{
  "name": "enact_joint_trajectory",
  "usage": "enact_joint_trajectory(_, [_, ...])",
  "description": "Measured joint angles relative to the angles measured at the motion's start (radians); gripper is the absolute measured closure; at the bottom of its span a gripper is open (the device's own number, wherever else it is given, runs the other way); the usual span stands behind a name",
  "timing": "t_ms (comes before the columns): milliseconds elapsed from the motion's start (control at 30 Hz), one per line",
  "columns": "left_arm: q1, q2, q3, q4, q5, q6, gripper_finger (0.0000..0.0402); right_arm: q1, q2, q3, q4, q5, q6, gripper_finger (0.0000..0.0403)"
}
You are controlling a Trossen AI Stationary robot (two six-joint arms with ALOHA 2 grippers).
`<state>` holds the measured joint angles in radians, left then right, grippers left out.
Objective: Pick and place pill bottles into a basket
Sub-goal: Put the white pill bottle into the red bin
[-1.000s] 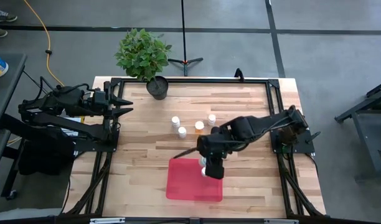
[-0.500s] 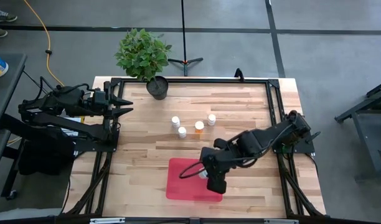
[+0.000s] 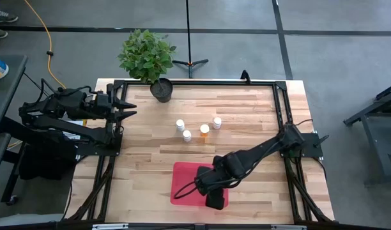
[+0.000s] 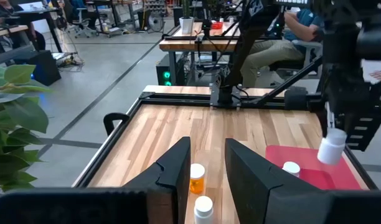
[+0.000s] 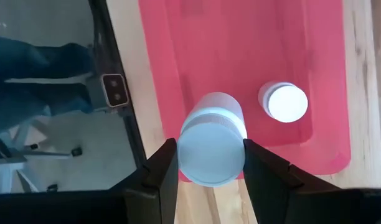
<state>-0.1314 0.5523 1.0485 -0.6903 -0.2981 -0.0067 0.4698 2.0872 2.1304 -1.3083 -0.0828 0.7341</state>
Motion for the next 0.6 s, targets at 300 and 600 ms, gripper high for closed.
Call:
enact_joint_trajectory(300, [0.000, 0.000, 0.000, 0.000, 0.001, -0.003, 0.0268, 0.002, 0.056, 0.000, -0.014, 0.004, 0.028, 0.0264])
enact_joint_trajectory(600, [0.000, 0.000, 0.000, 0.000, 0.002, -0.003, 0.0268, 0.002, 0.101, 0.000, -0.018, 0.006, 0.052, 0.0264])
